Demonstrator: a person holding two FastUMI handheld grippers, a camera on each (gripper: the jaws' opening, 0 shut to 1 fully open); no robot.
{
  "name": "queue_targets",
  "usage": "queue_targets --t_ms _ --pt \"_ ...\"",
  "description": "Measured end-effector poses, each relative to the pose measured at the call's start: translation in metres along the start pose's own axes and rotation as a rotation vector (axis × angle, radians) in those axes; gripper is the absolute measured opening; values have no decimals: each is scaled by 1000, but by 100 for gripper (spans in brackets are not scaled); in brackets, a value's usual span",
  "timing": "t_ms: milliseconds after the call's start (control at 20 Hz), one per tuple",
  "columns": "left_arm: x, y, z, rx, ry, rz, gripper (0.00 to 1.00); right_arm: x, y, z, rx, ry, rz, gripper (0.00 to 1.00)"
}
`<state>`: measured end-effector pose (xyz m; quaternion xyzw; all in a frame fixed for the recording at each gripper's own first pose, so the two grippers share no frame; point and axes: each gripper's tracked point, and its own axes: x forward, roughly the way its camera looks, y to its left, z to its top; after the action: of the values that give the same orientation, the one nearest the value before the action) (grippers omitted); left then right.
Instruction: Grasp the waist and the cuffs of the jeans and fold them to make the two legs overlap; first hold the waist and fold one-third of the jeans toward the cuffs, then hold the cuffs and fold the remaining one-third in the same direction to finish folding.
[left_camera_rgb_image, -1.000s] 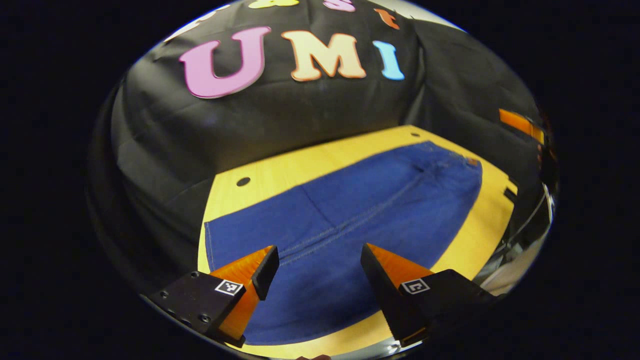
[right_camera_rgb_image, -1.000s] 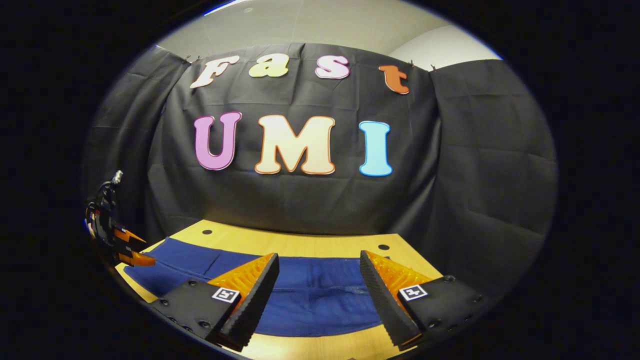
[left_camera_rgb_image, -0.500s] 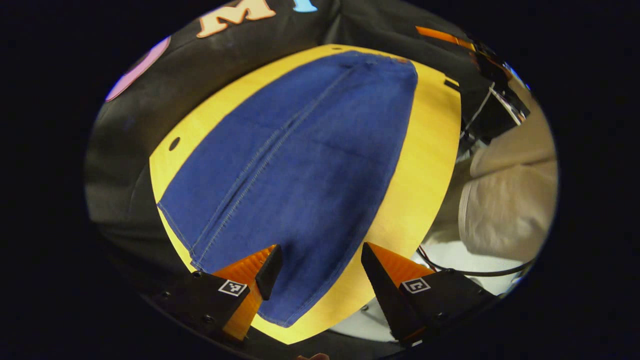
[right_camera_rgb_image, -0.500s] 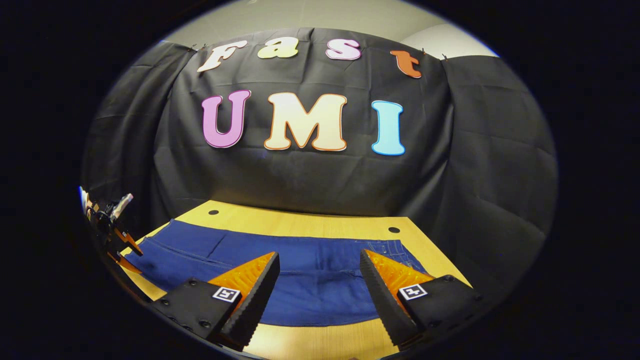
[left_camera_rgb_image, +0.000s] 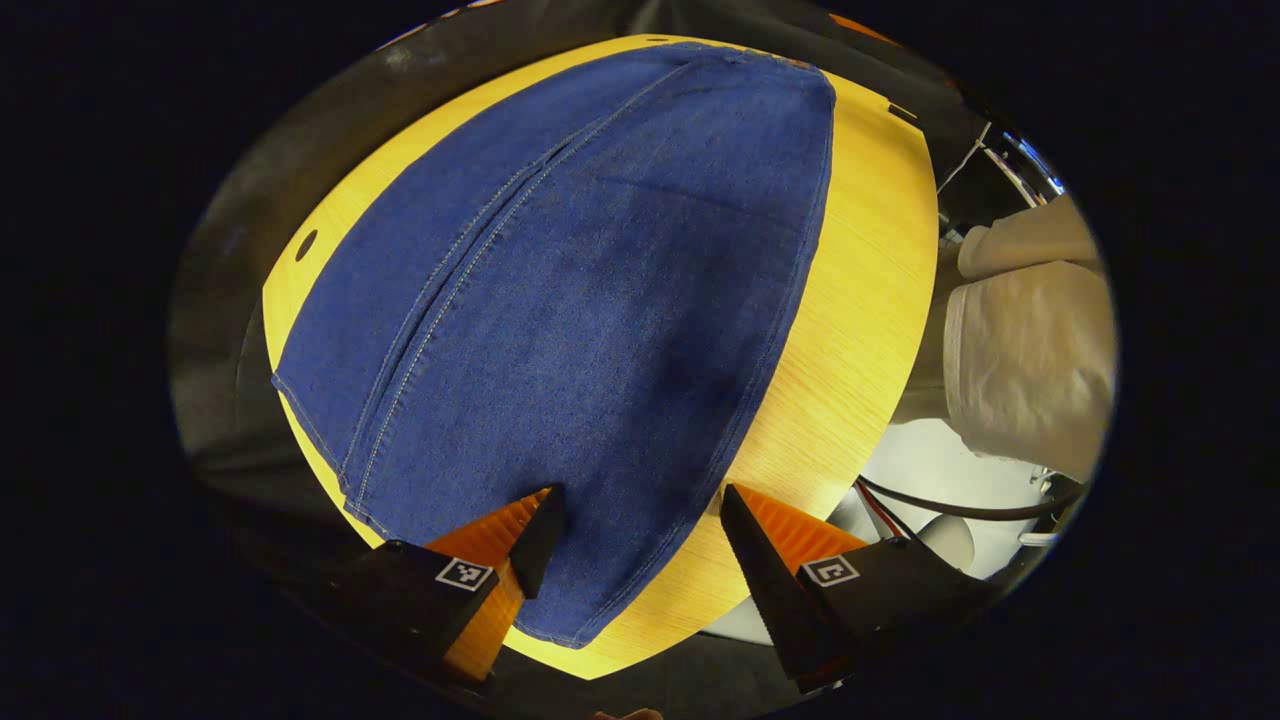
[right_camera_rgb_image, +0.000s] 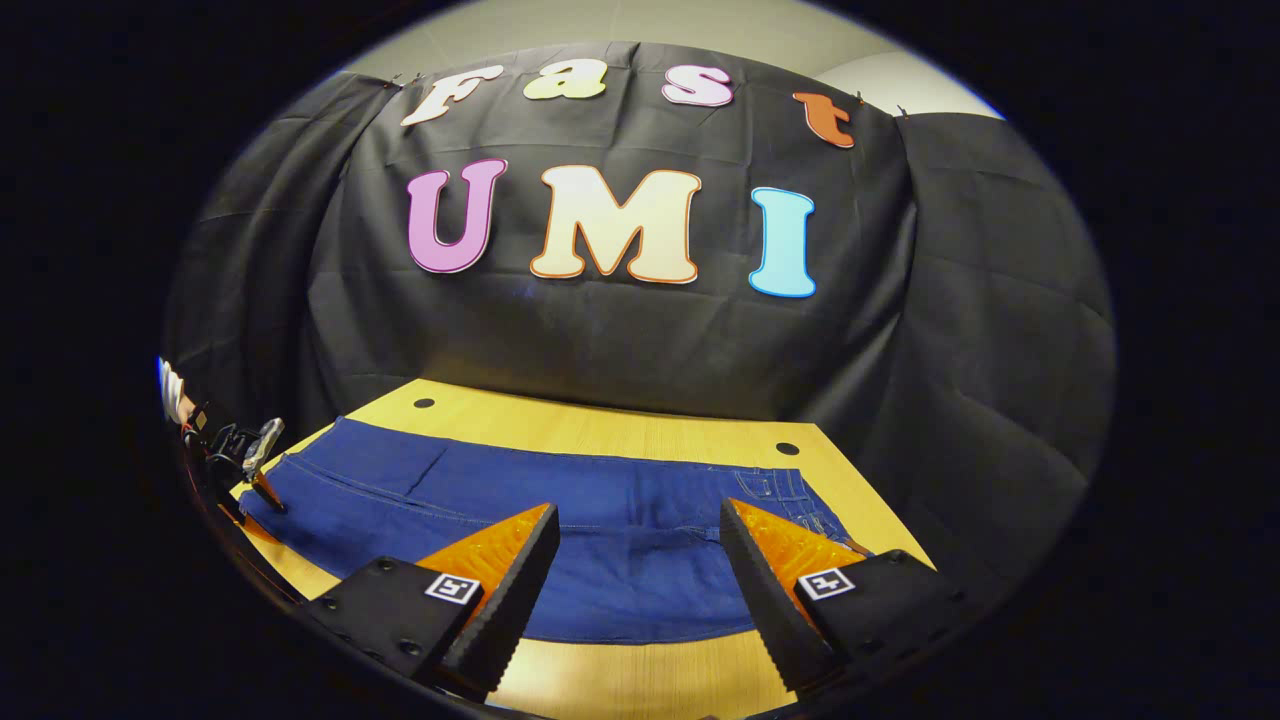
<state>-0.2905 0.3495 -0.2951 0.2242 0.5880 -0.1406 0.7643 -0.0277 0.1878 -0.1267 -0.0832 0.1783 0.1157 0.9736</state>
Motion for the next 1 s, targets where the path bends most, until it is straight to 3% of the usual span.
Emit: queue_targets --t_ms 50,150,450,650,750,800,850,950,1000 --pt "-1 -2 1 13 4 -7 100 1 -2 -2 -5 7 -6 99" --pt "-1 -5 2 43 18 -13 93 2 -4 -4 -6 17 -11 99" --pt "-1 -7 0 36 81 -52 94 11 -2 -10 29 37 0 99" --pt "1 -6 0 14 82 -46 88 17 3 -15 28 47 7 99" --pt "3 -1 2 -8 85 -38 72 19 5 -19 25 60 11 99" --pt "4 1 5 -18 81 -29 55 21 6 -20 28 66 16 99" --pt "5 4 6 -21 66 -12 46 22 8 -21 31 69 20 99" --pt "3 2 6 -26 56 1 10 25 11 -23 41 72 36 99" --pt "2 1 7 -27 55 2 3 27 13 -25 44 77 48 99"
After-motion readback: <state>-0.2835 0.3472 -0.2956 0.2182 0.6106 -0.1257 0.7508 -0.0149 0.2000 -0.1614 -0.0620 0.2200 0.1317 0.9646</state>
